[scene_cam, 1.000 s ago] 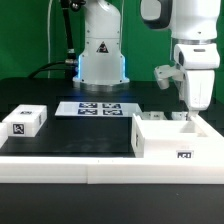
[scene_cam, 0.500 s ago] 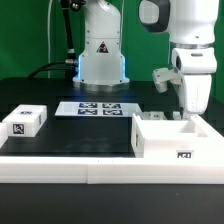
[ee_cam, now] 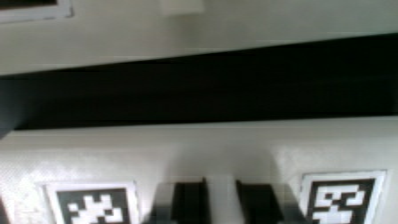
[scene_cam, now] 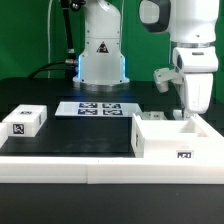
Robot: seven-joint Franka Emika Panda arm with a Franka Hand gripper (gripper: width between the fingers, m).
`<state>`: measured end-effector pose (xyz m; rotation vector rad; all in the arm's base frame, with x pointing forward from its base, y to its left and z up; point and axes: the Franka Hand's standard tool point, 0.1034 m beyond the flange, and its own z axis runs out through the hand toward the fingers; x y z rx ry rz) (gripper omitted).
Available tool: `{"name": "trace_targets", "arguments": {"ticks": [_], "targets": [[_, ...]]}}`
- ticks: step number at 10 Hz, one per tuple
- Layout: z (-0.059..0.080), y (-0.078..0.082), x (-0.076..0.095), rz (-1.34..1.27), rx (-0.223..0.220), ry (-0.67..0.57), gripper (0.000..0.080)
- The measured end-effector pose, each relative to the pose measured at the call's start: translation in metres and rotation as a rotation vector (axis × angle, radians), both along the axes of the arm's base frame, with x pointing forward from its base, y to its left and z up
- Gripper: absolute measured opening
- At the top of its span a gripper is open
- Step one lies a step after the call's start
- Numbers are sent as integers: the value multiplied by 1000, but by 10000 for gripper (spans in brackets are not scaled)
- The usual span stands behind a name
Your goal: Assemble cabinet
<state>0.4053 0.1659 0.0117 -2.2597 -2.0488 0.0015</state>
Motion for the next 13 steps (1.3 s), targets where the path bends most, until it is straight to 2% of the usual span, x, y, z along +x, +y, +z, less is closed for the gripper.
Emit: {"name": "trace_targets", "arguments": {"ticks": [2, 3, 5, 7, 8, 11, 13], "targets": [[2, -2, 1, 0, -2, -2, 72], [9, -10, 2, -7, -13, -6, 72], [34, -27, 9, -13, -51, -7, 72], [50, -42, 17, 3, -77, 1, 72], [53, -51, 21, 11, -79, -3, 72], [51, -52, 21, 2, -78, 2, 72], [50, -56, 35, 50, -65, -9, 72]]}}
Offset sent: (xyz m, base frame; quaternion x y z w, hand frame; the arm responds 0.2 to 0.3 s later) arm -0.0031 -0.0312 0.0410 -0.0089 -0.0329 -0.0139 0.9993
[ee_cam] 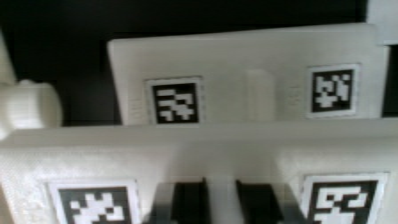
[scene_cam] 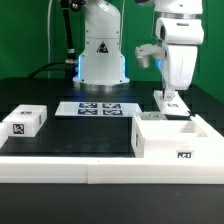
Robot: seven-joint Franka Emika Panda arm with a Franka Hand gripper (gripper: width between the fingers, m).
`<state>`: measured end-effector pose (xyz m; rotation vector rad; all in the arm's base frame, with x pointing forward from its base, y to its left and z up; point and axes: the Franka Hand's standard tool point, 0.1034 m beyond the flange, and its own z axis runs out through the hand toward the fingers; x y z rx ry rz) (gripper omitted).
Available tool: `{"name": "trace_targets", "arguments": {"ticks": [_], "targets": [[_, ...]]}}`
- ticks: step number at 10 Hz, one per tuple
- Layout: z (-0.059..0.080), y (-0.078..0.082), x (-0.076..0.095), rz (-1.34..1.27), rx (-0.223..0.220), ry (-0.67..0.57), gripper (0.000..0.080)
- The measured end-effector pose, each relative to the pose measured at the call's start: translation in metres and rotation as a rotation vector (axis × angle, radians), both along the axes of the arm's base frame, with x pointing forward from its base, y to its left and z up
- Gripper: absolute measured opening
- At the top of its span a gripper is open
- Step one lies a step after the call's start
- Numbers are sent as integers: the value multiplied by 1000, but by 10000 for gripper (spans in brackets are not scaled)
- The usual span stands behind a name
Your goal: Assemble cabinet
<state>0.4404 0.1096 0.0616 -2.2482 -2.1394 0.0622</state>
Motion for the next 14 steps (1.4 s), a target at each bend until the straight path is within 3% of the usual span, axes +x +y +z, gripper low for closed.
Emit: {"name": "trace_targets", "arguments": {"ticks": [3, 14], "targets": [[-1, 0, 12, 5, 8, -6, 72], [-2, 0, 19, -2, 11, -7, 72]]}}
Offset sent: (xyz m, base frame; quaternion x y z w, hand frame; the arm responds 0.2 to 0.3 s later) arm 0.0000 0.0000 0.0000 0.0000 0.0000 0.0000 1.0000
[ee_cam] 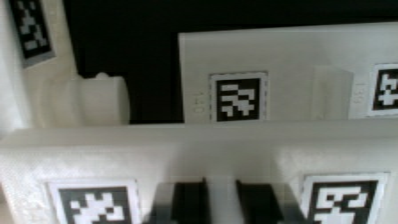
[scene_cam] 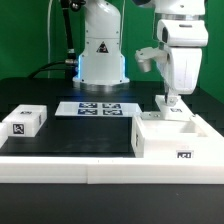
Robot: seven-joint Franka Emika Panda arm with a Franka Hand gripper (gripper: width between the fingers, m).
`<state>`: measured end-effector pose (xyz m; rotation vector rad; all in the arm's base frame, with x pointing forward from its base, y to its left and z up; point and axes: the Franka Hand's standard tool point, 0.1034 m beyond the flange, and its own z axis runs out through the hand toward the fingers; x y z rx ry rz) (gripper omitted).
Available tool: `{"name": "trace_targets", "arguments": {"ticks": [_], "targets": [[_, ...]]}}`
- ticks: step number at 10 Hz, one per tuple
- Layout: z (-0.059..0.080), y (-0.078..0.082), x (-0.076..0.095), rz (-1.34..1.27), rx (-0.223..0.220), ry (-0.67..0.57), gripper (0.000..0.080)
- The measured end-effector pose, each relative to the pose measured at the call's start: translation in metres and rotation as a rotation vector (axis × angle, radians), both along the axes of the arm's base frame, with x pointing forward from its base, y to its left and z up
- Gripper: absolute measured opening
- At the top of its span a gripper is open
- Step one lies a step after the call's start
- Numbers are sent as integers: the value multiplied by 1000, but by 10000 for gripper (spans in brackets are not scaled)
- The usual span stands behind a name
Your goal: Assemble cabinet
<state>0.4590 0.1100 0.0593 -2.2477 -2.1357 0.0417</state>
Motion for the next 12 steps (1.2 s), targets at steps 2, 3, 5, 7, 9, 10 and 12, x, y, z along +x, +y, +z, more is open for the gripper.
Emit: {"name": "trace_targets", "arguments": {"ticks": [2, 3, 5, 7, 9, 10, 12], "targets": [[0, 0, 0, 0, 0, 1, 72], [-1, 0, 0, 0, 0, 1, 72], [-3, 3, 17, -11, 9, -4, 72], [-3, 1, 33, -32, 11, -12, 72], [-3, 0, 37, -35, 12, -16, 72], [-3, 0, 37, -36, 12, -16, 72], [-3, 0, 37, -36, 13, -16, 72]]}}
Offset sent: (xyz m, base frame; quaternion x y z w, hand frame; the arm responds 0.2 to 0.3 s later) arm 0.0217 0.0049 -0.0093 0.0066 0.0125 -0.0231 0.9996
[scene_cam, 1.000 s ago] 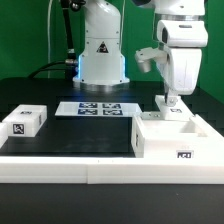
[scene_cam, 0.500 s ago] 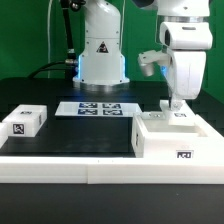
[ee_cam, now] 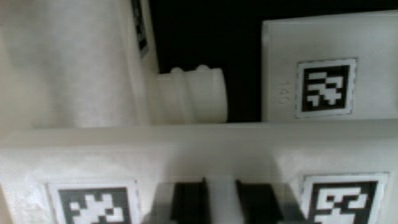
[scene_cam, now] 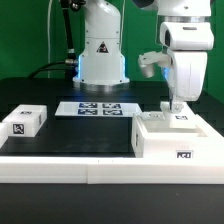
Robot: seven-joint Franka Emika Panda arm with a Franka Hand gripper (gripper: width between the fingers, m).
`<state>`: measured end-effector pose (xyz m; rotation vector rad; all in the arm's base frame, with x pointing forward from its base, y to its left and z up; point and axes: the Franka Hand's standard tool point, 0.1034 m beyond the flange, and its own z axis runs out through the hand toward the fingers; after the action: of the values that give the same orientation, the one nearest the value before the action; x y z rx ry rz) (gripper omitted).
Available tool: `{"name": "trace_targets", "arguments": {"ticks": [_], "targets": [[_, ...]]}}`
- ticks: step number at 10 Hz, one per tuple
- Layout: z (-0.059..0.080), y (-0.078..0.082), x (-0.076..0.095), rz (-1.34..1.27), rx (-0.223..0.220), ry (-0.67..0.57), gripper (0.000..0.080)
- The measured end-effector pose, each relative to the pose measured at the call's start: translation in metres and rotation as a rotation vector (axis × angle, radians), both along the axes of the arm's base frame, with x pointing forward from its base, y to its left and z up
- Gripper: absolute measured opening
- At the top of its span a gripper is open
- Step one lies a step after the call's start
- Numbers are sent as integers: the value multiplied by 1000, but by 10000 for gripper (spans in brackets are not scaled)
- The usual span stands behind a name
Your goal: Assemble cabinet
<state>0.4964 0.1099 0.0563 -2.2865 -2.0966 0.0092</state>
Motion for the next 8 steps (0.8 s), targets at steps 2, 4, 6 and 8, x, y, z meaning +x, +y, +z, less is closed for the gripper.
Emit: {"name": "trace_targets", "arguments": {"ticks": [2, 4, 6, 8], "targets": [[0, 0, 3, 0, 6, -13, 72], [0, -1, 21, 7, 11, -24, 72], [0, -4, 44, -5, 13, -34, 72], [0, -5, 65, -15, 16, -45, 72]]}}
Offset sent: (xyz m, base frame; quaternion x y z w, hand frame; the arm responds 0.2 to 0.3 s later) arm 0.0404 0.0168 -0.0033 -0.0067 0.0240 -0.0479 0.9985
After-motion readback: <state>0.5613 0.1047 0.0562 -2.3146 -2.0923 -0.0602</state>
